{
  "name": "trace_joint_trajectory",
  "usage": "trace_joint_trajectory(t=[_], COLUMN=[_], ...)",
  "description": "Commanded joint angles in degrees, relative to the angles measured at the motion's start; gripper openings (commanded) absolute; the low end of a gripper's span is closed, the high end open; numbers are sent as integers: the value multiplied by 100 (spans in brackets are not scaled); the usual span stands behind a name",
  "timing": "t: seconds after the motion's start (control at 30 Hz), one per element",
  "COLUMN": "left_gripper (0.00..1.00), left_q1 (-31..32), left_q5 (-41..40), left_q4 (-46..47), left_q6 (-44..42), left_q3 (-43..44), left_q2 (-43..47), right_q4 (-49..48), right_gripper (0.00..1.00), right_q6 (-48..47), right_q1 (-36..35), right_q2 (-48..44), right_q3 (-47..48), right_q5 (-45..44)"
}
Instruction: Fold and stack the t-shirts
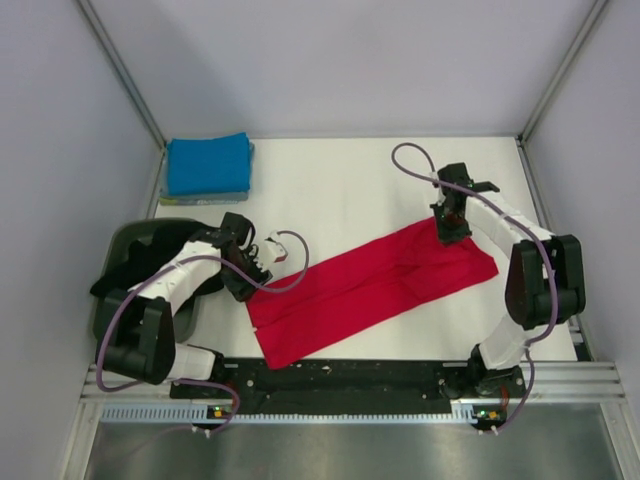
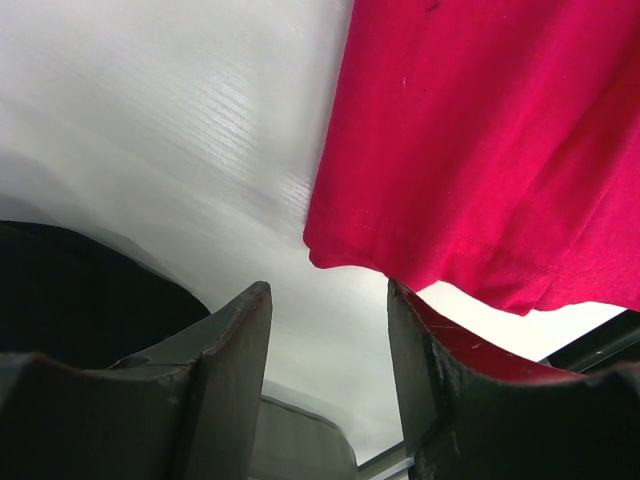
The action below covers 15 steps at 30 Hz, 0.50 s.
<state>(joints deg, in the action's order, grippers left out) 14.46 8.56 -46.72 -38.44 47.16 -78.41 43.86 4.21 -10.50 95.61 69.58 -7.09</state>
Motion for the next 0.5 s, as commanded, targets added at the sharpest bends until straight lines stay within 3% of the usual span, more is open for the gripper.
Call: trace_joint_trajectory(t=[0.0,0.2,0.47], left_gripper=[54,54,54], left_q1=[-4,4,-4], left_q5=[120,58,146], left_q4=[31,14,-65], left_q6=[38,12,47], left_q3=[92,31,39], left_q2=[-7,98,177], right_q4=[-158,-220,-536], right_gripper=[0,0,0], right_q6=[-51,-218,-139], right_q1=[-110,-101,-329], right_q2=[-17,299,713], right_q3=[-86,635,495], right_q5=[-20,207,920])
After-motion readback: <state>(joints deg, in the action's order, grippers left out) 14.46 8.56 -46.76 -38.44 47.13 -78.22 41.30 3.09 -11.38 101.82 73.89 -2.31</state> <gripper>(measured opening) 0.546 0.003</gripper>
